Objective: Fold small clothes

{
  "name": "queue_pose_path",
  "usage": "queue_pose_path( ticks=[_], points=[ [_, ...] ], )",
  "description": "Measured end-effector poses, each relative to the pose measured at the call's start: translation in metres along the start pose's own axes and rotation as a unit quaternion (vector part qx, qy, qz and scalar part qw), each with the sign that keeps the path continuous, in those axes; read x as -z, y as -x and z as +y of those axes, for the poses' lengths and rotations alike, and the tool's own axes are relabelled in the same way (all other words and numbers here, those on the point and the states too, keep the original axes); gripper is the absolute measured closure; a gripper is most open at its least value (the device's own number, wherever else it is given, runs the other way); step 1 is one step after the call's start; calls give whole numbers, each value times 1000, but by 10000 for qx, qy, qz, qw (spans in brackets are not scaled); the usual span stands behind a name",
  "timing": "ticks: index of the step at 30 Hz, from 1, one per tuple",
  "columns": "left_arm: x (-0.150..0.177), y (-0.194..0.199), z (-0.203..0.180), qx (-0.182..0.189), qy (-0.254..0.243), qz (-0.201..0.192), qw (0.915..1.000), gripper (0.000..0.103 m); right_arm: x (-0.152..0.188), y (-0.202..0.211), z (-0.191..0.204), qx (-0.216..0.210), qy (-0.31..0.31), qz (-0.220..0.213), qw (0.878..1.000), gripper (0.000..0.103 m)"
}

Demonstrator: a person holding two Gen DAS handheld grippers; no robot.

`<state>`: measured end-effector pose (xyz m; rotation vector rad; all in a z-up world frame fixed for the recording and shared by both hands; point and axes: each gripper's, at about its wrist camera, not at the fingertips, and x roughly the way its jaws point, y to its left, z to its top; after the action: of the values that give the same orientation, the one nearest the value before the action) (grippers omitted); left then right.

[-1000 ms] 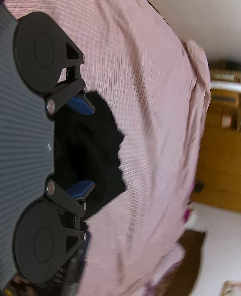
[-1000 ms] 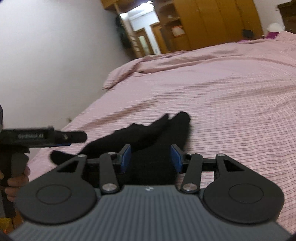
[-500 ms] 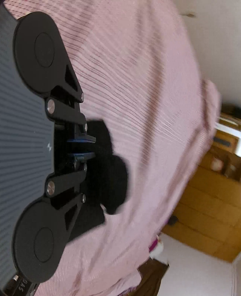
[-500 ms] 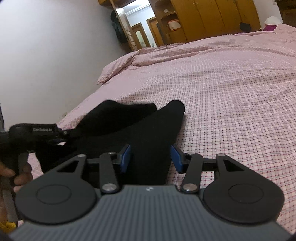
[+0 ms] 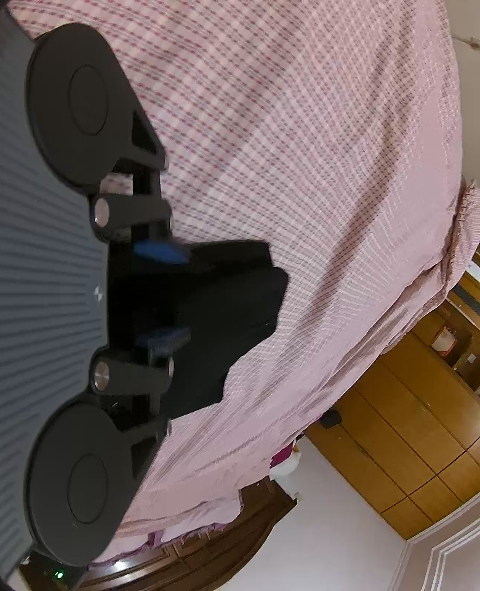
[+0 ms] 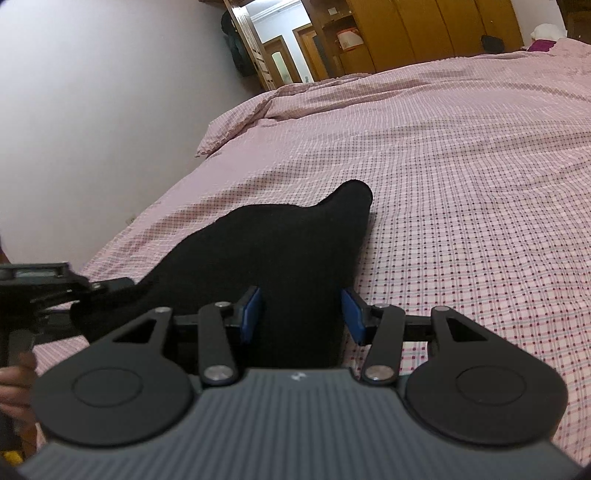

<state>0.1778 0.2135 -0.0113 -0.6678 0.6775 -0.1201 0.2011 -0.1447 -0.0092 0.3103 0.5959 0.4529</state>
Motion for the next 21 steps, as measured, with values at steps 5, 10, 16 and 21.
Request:
queue_pose_path(
  ticks=[5, 10, 16, 21],
  points=[
    [10, 5, -8, 305, -49, 120, 9995, 44, 0, 0, 1, 14, -26, 13, 10000, 52],
    [15, -5, -16, 321, -294, 115, 9990, 46, 2, 3, 2, 20, -10, 1, 10000, 52],
    [28, 24, -21, -9, -459, -317, 9984, 89, 0, 15, 11, -70, 131, -95, 9998, 52],
    [54, 13, 2, -593, -408, -47, 9974, 84, 12, 4, 18, -183, 375, 158, 9990, 51]
  ],
)
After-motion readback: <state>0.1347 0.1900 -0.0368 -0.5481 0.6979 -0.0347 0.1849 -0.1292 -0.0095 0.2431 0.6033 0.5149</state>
